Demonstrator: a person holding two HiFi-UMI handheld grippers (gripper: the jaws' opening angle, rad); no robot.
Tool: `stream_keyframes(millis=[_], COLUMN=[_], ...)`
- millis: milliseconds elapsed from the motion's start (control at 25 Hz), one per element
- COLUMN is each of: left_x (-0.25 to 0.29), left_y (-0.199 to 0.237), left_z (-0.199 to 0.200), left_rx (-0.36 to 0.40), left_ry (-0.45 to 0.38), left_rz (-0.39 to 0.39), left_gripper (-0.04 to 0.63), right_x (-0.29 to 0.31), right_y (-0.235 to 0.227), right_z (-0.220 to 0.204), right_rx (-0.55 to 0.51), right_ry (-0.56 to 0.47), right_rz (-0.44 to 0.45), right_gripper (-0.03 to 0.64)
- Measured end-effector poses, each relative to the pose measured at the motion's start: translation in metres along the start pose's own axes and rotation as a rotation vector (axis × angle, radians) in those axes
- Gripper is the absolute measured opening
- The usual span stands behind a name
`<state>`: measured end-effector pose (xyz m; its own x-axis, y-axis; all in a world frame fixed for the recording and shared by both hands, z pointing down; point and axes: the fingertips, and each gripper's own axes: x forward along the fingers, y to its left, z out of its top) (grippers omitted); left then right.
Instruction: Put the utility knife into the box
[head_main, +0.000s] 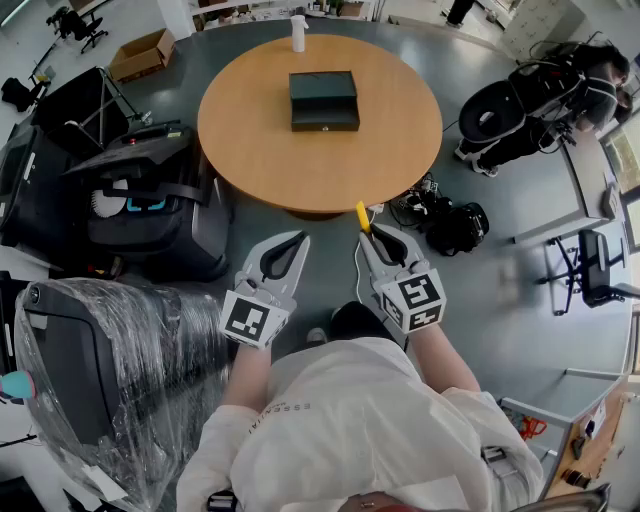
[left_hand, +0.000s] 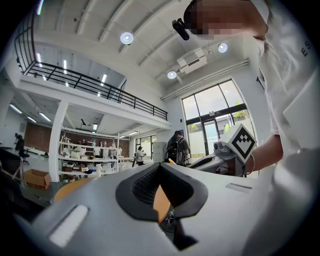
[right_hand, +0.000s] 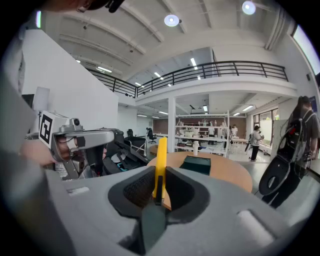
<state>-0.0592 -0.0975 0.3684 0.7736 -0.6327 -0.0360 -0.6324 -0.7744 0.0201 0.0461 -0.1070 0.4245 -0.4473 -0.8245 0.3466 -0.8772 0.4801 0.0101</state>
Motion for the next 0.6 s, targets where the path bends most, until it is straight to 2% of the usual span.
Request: stream_keyframes(millis=[120,320,600], left_x=[0.011,0.036,0.100], left_y=[0.011,0.042,0.078], left_z=[-0.008,-0.020,-0.031], left_rx=[-0.018,-0.031,-0.022], left_ry=[0.009,0.028,0.060], left_rz=[-0.006,0.027,0.029], left_gripper=[0.015,0.015,0.015], right_x=[0.014,0.047,0.099], right_y=[-0.009,-0.030,-0.084], right_z=[0.000,-0.002,0.010], right_rx=[0.000,0.013,0.038], right_ry=[0.004,0.013,0.017], right_rz=[-0.004,0.016,0.050], right_gripper=[0.054,0.054,0.054])
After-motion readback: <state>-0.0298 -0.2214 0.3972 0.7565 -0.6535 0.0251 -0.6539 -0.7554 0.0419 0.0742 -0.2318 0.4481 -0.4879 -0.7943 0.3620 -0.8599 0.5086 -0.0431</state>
